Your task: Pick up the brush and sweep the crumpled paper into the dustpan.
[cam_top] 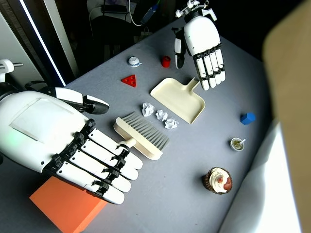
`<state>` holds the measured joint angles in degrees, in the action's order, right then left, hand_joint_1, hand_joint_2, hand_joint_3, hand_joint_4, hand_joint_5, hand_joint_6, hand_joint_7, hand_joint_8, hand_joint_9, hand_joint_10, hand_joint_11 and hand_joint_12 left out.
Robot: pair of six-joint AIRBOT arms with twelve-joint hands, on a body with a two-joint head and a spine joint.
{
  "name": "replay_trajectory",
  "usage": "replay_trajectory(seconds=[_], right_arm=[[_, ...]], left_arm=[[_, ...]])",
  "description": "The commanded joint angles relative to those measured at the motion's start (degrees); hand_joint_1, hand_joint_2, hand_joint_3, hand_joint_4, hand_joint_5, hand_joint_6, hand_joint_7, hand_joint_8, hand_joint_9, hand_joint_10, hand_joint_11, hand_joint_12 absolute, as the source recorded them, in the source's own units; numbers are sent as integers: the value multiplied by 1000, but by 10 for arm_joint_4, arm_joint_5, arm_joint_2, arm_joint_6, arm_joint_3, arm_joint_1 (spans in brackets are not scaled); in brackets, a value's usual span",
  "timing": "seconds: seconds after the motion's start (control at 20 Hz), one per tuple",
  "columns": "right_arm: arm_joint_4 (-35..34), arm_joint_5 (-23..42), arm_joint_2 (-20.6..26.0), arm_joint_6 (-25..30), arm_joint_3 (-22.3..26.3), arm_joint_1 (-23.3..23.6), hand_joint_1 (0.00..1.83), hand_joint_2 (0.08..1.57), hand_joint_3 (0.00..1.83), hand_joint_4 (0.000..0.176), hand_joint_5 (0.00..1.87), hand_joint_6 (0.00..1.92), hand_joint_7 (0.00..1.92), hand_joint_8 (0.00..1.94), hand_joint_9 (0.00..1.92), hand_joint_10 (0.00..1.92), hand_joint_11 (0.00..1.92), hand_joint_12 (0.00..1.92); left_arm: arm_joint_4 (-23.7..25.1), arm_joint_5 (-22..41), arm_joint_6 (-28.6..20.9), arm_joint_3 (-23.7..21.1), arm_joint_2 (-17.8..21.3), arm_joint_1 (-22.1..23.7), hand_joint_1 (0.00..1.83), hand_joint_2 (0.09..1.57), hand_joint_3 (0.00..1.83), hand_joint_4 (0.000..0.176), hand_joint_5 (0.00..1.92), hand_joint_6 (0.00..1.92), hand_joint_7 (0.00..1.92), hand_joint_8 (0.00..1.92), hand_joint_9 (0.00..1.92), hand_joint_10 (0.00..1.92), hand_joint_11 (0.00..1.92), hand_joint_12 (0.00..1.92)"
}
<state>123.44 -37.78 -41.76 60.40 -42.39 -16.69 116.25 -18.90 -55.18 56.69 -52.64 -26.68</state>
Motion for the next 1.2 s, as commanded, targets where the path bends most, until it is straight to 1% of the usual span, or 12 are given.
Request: replay_trajectory(seconds=[0.0,0.25,0.35,0.4,0.5,0.65,0.8,0.9,1.0,1.05,1.15], right_arm=[[25,-50,8,1,0,4,0,906,7,0,3,0,12,0,41,0,64,4],[25,-50,8,1,1,4,0,912,4,0,0,0,0,0,0,0,11,4],[25,-50,8,1,1,4,0,911,2,0,0,0,25,9,36,14,46,19],[25,-50,8,1,1,4,0,912,1,0,30,3,73,7,86,10,87,21],[25,-50,8,1,1,4,0,918,2,0,23,2,68,2,85,4,87,17],[25,-50,8,1,2,4,0,920,2,0,34,7,73,5,92,6,100,19],[25,-50,8,1,2,4,0,921,2,0,39,7,73,4,89,3,101,18],[25,-50,8,1,2,4,0,913,0,0,67,15,113,17,123,15,129,26],[25,-50,8,1,2,4,0,917,1,0,50,4,94,5,105,4,112,16],[25,-50,8,1,2,4,0,915,0,0,70,11,115,12,125,11,133,24],[25,-50,8,1,2,4,0,927,4,0,28,0,73,0,80,0,87,3]], left_arm=[[15,-39,3,6,0,1,989,950,0,0,74,2,72,1,86,1,126,43],[-3,-39,3,26,-18,-14,1013,924,0,0,82,6,62,4,89,3,118,39],[-8,-39,3,36,-24,-15,1023,923,0,0,102,13,77,9,98,6,131,44],[-10,-39,3,42,-28,-15,1014,923,0,0,117,14,100,14,110,9,155,54],[-15,-39,4,51,-32,-16,987,930,0,0,109,6,92,6,114,7,165,57],[-26,-39,11,62,-37,-20,1004,934,1,0,116,6,111,9,117,5,155,53],[-28,-39,13,68,-39,-28,999,937,3,0,127,7,130,11,138,10,170,58],[-28,-39,14,70,-40,-32,1000,940,3,0,137,9,145,14,156,15,181,62],[-28,-39,17,71,-41,-34,1019,922,0,0,156,12,156,12,174,16,197,68],[-28,-39,18,71,-42,-35,1023,929,0,0,148,7,146,6,166,10,177,60],[-29,-39,19,73,-45,-39,998,934,2,0,148,4,153,5,179,10,188,64]])
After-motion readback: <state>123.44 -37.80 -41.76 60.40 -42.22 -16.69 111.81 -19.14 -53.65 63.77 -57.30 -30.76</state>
